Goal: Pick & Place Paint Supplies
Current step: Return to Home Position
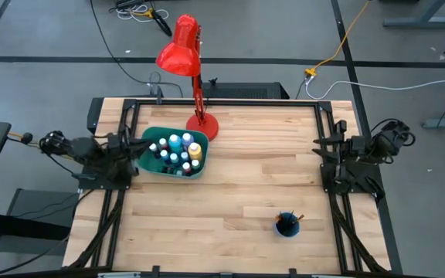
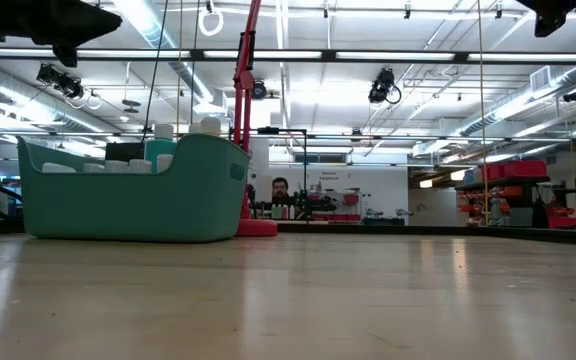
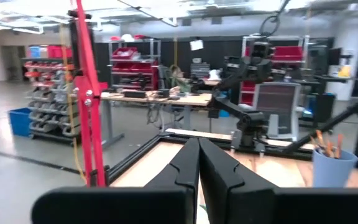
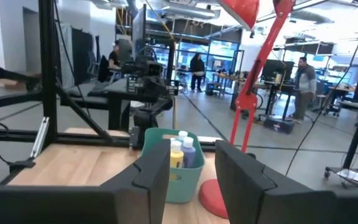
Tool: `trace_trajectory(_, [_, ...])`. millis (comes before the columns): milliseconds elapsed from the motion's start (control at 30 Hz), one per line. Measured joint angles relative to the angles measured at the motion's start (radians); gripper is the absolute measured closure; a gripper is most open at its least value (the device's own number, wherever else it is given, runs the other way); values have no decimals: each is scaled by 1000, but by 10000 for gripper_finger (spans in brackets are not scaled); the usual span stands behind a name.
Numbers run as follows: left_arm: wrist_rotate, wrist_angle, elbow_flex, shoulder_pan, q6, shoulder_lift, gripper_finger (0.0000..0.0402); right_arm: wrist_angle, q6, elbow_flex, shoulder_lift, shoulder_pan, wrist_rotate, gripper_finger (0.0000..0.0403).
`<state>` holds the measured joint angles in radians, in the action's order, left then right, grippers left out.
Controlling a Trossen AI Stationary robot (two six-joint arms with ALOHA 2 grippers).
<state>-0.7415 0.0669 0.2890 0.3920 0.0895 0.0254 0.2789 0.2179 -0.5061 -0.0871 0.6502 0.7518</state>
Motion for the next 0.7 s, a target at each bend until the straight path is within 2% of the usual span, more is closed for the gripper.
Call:
trace_trajectory(233, [60, 45, 0, 0, 23, -25, 384, -71, -11, 85, 31, 0, -8, 270])
trace_trajectory(533, [284, 37, 0, 0, 63, -22, 384, -87, -40, 122, 43, 0, -10, 270])
trace_trajectory(700, [298, 32, 0, 0, 80, -9, 384, -92, -50, 124, 43, 0, -16, 270])
